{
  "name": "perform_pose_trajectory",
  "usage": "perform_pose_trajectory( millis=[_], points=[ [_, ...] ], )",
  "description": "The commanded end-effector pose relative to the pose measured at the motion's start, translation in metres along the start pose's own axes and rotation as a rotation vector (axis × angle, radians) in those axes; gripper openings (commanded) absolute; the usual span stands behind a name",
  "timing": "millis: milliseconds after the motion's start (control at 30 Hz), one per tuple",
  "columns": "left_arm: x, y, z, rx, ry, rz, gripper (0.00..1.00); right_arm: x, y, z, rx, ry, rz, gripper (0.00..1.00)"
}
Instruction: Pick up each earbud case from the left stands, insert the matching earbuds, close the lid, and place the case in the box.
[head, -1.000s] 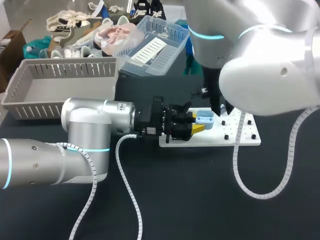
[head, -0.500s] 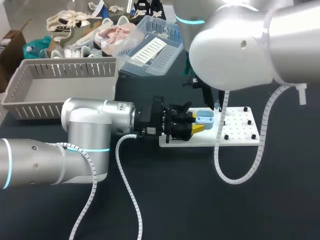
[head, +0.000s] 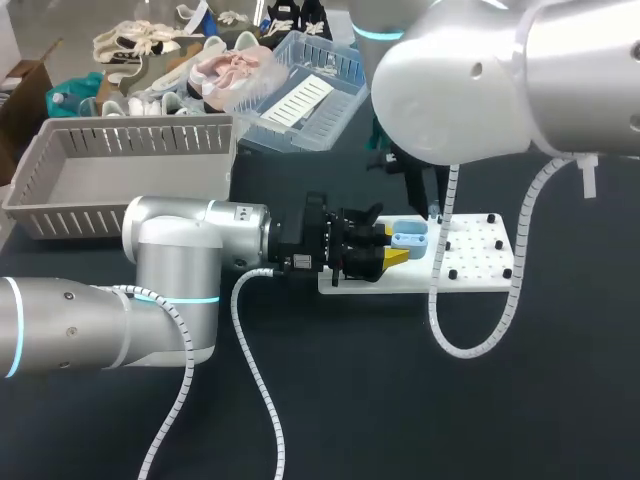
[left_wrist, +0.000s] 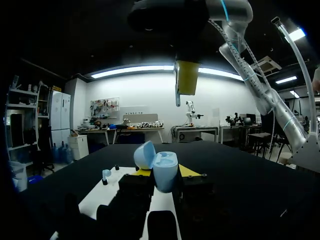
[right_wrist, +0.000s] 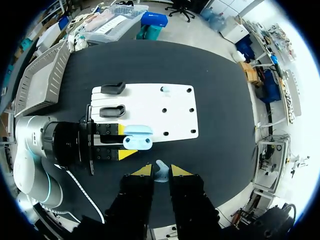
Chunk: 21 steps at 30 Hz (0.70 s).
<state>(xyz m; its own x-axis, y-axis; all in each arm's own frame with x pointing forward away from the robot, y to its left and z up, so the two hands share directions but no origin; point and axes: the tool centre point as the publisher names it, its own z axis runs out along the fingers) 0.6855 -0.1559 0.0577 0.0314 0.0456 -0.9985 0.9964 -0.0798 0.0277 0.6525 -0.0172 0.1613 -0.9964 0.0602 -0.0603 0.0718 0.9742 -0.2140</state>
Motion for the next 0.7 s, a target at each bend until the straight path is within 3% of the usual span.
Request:
perform_pose_trajectory(
  millis=[33, 200, 467, 700],
  points=[
    [0.001, 0.001, 0.0, 0.002, 0.0, 0.0, 0.0, 0.0, 0.002, 0.0, 0.0, 0.015, 0.011, 0.0],
    [0.001, 0.001, 0.0, 0.002, 0.0, 0.0, 0.0, -0.004, 0.005, -0.003, -0.033, 0.088, 0.132, 0.0],
    [0.001, 0.001, 0.0, 0.002, 0.0, 0.0, 0.0, -0.005, 0.004, -0.005, -0.016, 0.112, 0.254, 0.0],
    [0.001, 0.001, 0.0, 0.002, 0.0, 0.0, 0.0, -0.006, 0.004, 0.006, -0.069, 0.123, 0.323, 0.0]
  ],
)
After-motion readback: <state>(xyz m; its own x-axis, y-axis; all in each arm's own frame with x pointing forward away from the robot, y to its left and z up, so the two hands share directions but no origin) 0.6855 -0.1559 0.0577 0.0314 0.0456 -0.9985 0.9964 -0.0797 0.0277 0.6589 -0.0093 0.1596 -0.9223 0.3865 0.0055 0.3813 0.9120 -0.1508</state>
